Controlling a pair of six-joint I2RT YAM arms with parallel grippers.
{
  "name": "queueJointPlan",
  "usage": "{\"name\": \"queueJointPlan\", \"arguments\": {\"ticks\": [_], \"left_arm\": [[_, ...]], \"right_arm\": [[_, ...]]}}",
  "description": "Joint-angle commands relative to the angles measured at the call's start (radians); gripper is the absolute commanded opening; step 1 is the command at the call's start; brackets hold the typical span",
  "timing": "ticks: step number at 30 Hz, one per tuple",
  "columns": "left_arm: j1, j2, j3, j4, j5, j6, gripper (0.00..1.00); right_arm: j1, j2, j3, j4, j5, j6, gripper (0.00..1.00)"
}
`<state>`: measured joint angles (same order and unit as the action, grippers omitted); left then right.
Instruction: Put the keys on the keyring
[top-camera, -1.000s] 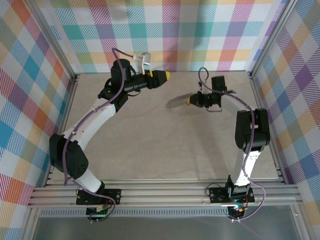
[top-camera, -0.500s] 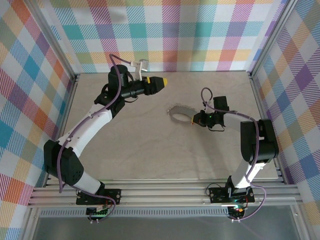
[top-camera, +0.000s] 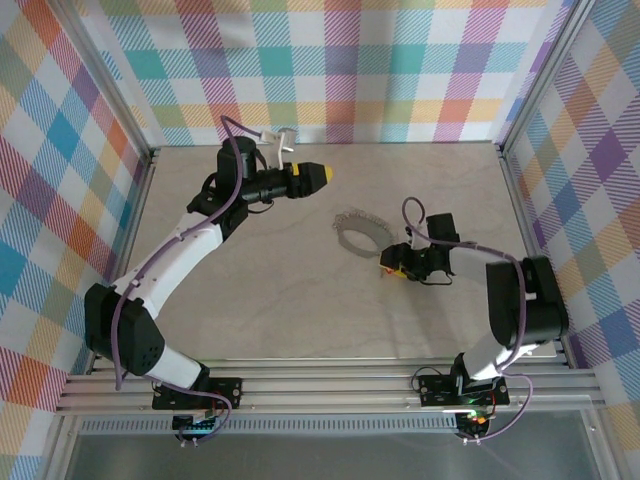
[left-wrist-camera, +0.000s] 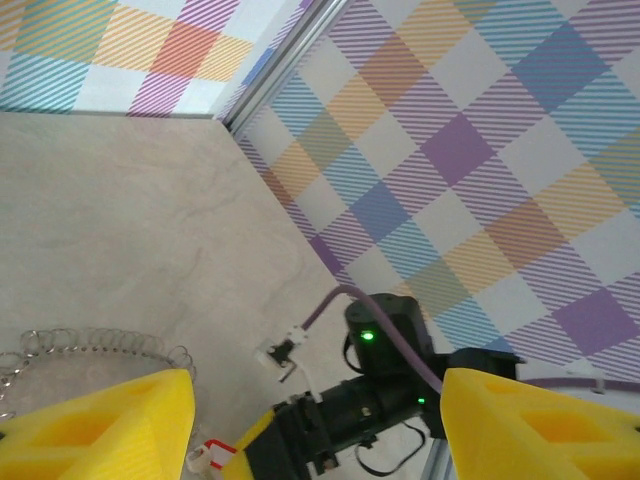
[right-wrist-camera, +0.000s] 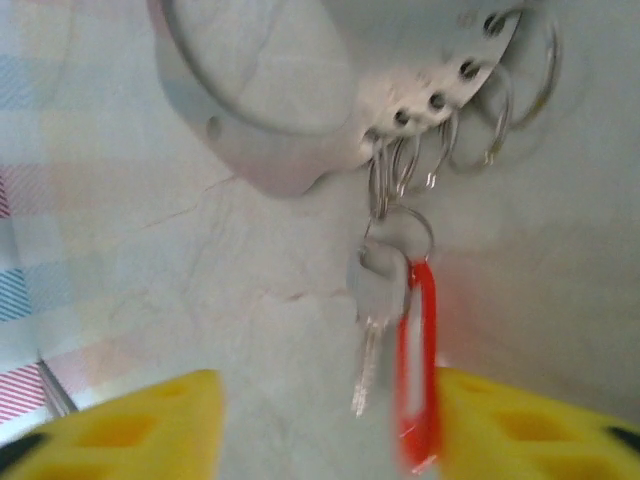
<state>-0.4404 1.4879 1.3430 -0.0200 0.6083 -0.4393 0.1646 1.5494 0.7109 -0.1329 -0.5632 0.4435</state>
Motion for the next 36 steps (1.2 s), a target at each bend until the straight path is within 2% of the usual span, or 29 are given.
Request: {"name": "queueJointPlan", "arguments": {"ticks": [1,3,7,11,12,13,15,17,19,23,26,29,32,33,34,36], "left_arm": [[0.005,-0.056,-0.016,-0.040,-0.034,0.041,0.71],[0.006,-0.074,-0.025,-0.057,-0.064,0.057,0.75],[0.008,-0.140,-0.070,-0.060,-0.225,0.049,0.80],[0.009,-0.281,-0.249,0.059,-0.538,0.092,0.85],[0.009,-0.325,-0.319,0.123,-0.640,0.125,0.90],[0.010,-0.363,-0.373,0.177,-0.723,0.168,0.99],[0.017,-0.430,-0.500,0.292,-0.900,0.296,1.00],[0.055,-0.460,-0.566,0.311,-1.004,0.366,1.00],[0.124,-0.472,-0.623,0.298,-1.013,0.389,1.00],[0.235,-0.442,-0.772,0.356,-0.975,0.435,1.00],[0.261,-0.373,-0.857,0.402,-0.989,0.437,1.00],[0.266,-0.284,-0.942,0.578,-0.985,0.419,1.00],[0.271,-0.163,-0.948,0.667,-0.965,0.455,1.00],[0.276,-0.129,-0.961,0.720,-0.937,0.470,1.00],[0.282,-0.098,-0.965,0.754,-0.916,0.475,1.00],[0.298,-0.052,-0.959,0.787,-0.880,0.482,1.00]], "right_arm": [[0.003,-0.149,-0.010,-0.054,0.003,0.040,0.90],[-0.004,-0.225,0.025,-0.112,0.033,0.046,1.00],[-0.026,-0.320,0.145,-0.218,0.137,0.030,1.00],[-0.043,-0.368,0.247,-0.255,0.412,0.017,1.00],[-0.049,-0.375,0.259,-0.246,0.488,0.016,1.00],[-0.052,-0.381,0.260,-0.224,0.551,0.008,1.00],[-0.056,-0.391,0.236,-0.145,0.722,-0.002,1.00],[-0.060,-0.386,0.183,-0.029,0.877,-0.027,1.00],[-0.066,-0.363,0.140,0.067,0.970,-0.077,1.00],[-0.084,-0.285,0.046,0.212,1.053,-0.172,1.00],[-0.093,-0.229,-0.023,0.305,1.106,-0.226,1.00],[-0.103,-0.181,-0.102,0.430,1.109,-0.269,1.00],[-0.128,-0.147,-0.188,0.581,1.044,-0.283,1.00],[-0.138,-0.140,-0.225,0.664,1.002,-0.289,1.00],[-0.145,-0.149,-0.227,0.652,0.954,-0.286,1.00],[-0.157,-0.128,-0.289,0.826,0.853,-0.303,1.00]]}}
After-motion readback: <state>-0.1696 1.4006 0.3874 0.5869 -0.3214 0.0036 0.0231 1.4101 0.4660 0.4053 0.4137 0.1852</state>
